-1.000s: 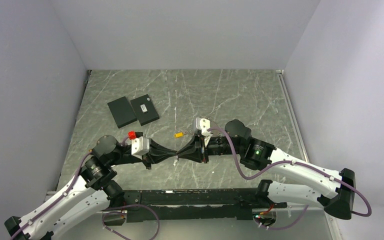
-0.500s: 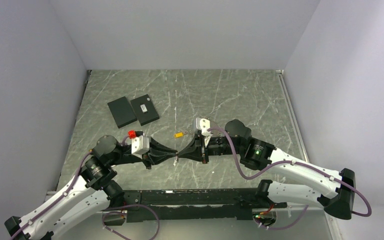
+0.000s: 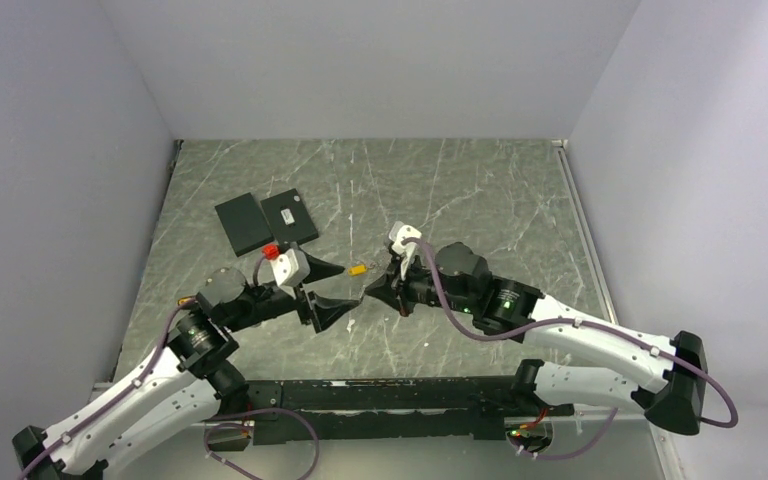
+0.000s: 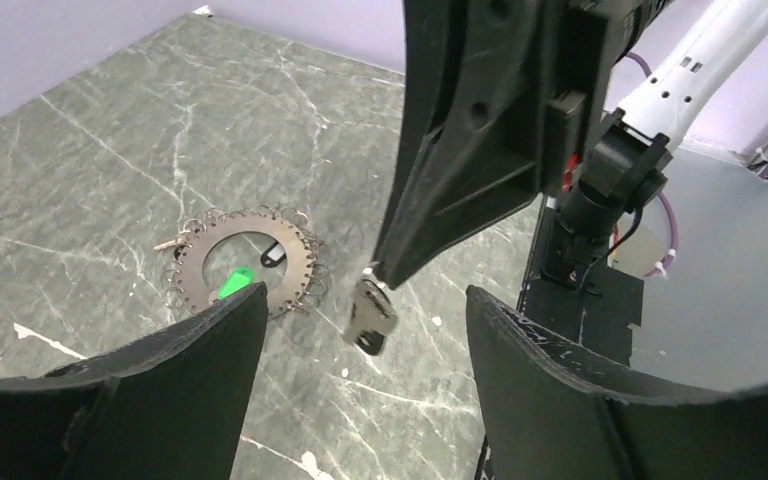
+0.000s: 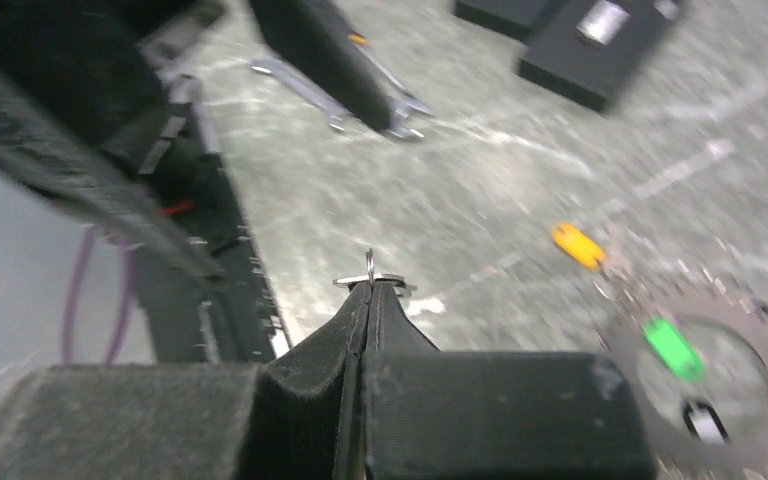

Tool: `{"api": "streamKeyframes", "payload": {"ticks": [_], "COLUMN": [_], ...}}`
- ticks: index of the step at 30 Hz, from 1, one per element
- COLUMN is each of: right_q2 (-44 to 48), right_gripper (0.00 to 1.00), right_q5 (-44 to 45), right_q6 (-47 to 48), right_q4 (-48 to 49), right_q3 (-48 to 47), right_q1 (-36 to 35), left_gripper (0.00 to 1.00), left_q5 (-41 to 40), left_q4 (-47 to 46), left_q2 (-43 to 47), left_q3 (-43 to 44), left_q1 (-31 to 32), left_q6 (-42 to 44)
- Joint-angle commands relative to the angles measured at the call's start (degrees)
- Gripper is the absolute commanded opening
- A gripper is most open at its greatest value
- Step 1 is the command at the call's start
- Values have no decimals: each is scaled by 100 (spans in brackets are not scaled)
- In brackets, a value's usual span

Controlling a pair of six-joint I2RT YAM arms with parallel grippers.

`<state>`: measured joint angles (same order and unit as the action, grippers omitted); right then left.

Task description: Put the keys on the keyring

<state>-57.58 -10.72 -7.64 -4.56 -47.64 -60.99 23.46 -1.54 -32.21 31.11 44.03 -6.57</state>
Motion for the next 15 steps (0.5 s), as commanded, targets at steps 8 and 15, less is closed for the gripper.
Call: {"api": "streamKeyframes", "payload": {"ticks": [8,15], "right_q2": [-225,29], "right_gripper": [0,0], "right_q5": [2291,2360], "right_q6": [-893,-1157], "right_q4": [-1404,-1705], "right_q3": [79,247], "right_q1": [740,1477], "left_gripper": [58,46], "left_q5": [-749,-830], "left_q4": [-1463,-3334], "left_q2": [-984,-3046], "left_q3": [-723,-1079], "left_q1": [41,17], "left_q6": [239,1335]}}
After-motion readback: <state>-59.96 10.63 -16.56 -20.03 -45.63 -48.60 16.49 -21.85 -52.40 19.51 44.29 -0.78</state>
